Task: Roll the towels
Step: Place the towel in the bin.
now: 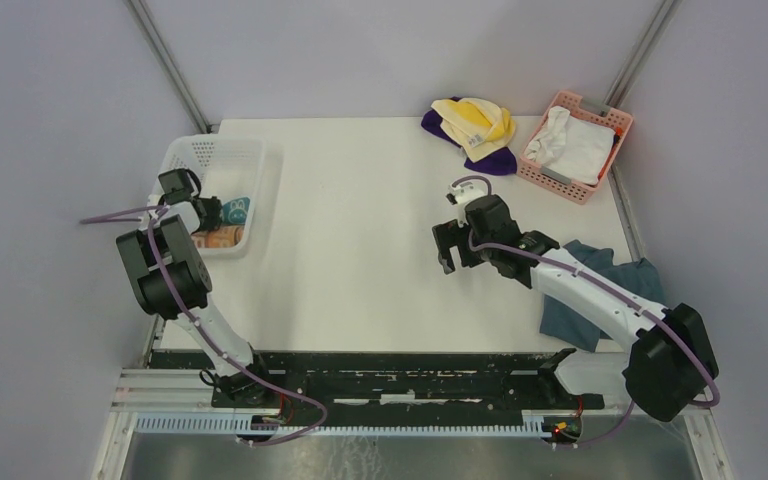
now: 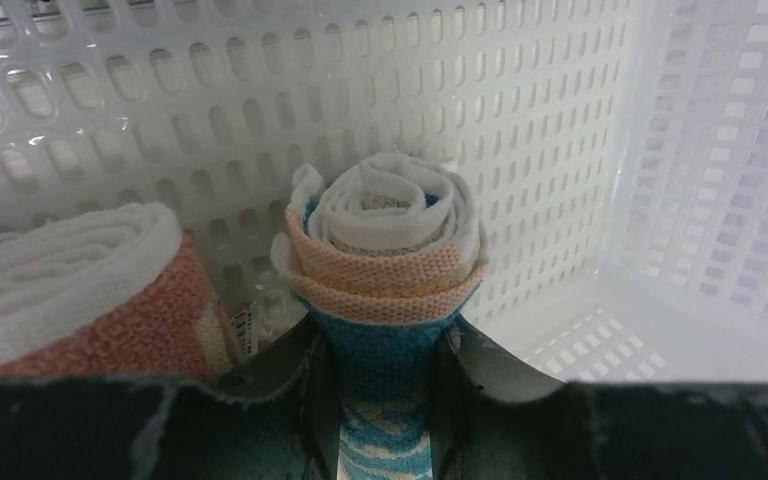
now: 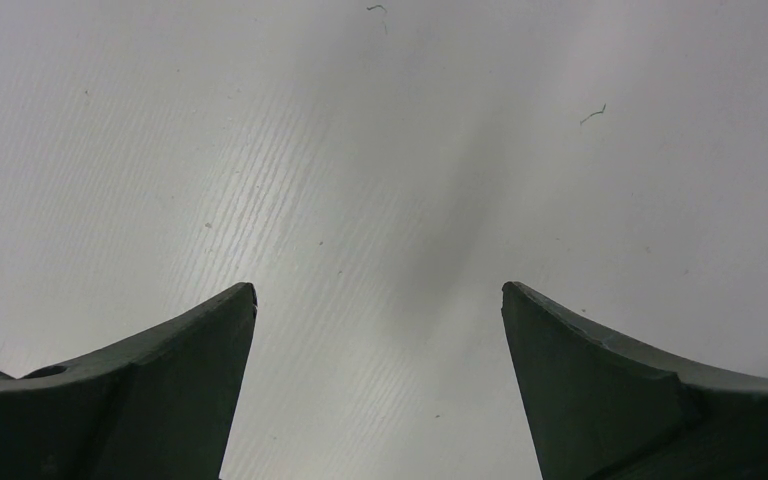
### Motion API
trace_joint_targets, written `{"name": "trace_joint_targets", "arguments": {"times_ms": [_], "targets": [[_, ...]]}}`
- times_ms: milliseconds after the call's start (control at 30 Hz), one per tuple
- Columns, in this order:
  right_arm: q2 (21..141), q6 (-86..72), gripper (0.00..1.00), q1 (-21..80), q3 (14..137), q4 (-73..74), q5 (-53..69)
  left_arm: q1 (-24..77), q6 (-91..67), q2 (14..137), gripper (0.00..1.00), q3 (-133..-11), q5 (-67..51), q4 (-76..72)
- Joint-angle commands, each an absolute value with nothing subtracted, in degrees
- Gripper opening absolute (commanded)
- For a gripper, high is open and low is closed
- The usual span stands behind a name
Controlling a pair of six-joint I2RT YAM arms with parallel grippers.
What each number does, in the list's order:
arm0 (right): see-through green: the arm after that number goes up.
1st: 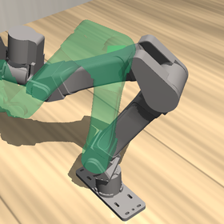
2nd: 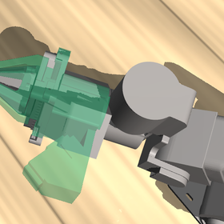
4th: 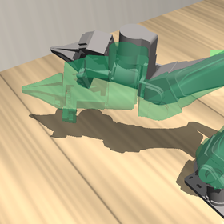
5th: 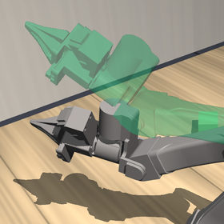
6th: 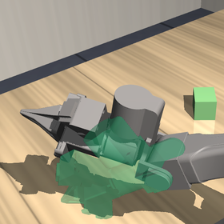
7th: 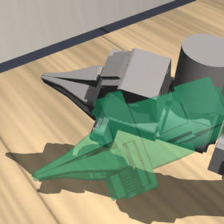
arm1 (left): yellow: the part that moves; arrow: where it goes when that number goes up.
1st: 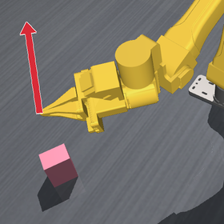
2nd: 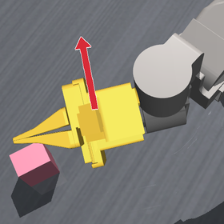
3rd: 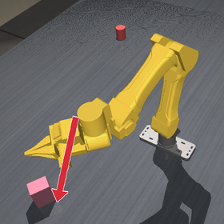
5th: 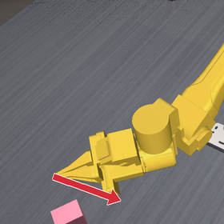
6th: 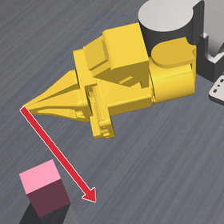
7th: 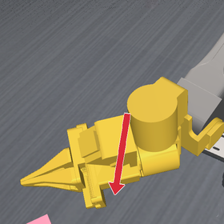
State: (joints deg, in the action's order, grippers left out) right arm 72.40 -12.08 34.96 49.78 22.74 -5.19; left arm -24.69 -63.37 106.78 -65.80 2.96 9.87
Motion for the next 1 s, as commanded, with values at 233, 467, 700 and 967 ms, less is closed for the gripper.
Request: {"name": "trace_joint_targets", "arguments": {"times_ms": [233,467,700,967], "targets": [[69.19,-11.59,1.00,34.79,49.27,19.97,-6.86,-25.32,-58.34,100.98,0.18,-65.46,10.62,18.05],[68.63,-11.61,1.00,34.77,49.24,19.93,-6.86,-25.39,-57.26,100.58,0.20,-65.74,11.91,21.36],[68.22,-11.69,1.00,34.77,49.02,19.60,-7.03,-25.42,-54.18,100.07,0.22,-67.41,15.09,24.93],[68.18,-11.64,1.00,34.83,48.98,19.42,-6.94,-25.41,-52.28,100.54,0.25,-67.81,16.03,26.89]]}}
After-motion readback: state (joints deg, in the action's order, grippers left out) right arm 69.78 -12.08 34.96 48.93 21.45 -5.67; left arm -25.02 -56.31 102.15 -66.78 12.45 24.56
